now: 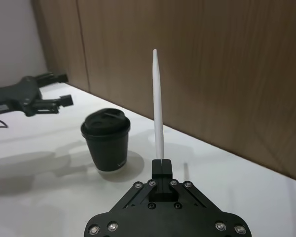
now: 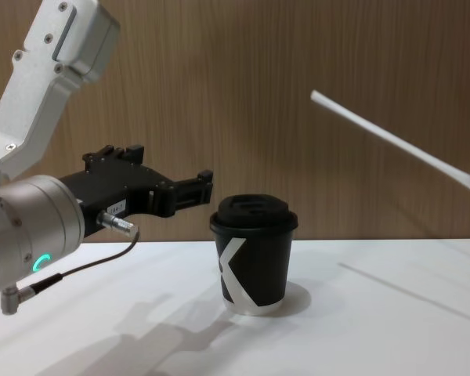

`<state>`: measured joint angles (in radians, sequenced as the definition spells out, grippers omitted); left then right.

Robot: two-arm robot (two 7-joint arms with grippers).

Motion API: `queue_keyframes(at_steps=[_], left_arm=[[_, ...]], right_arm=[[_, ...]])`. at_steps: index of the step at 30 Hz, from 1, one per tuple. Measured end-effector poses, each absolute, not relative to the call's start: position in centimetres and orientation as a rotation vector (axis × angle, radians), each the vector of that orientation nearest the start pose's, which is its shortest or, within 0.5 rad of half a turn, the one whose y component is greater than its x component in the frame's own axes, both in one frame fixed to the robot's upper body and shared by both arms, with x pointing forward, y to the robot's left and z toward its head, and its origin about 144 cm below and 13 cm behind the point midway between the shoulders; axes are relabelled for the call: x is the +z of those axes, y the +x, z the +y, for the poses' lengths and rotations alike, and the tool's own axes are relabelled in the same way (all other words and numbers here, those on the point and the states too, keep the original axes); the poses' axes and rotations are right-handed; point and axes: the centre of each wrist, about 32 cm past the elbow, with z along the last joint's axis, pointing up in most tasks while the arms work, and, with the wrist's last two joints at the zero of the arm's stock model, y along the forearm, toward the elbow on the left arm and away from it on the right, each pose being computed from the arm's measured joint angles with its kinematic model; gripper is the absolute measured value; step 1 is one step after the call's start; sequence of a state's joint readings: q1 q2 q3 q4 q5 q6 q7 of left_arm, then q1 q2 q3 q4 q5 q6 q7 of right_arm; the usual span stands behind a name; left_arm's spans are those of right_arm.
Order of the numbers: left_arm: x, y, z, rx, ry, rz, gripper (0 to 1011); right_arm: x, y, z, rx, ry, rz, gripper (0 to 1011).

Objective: Pick up the straw with one hand, pass it to the other hand, and insert it into the cup.

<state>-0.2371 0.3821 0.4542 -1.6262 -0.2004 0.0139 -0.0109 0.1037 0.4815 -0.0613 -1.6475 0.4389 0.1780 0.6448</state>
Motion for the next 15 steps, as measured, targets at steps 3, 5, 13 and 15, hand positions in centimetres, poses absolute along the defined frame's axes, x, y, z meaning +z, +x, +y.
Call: queue_keyframes(at_steps=[3,5,13,15], left_arm=[[120.4,49.2,19.8,1.124,0.061,-0.268,1003],[120.4,49.2,19.8,1.124,0.061,-0.268,1003],[120.4,49.2,19.8,1.124,0.061,-0.268,1003],[120.4,49.2,19.8,1.124,0.061,-0.268,1003]], right_arm=[[122.9,48.7,-34.2,-0.794,-0.037,-0.004,0],[123.2,48.9,-34.5,-0.768,-0.026,-0.009,0],[124.6,49.9,-35.3,-0.672,0.026,-0.026,0],[124.9,50.1,-35.4,-0.653,0.035,-0.029,0]])
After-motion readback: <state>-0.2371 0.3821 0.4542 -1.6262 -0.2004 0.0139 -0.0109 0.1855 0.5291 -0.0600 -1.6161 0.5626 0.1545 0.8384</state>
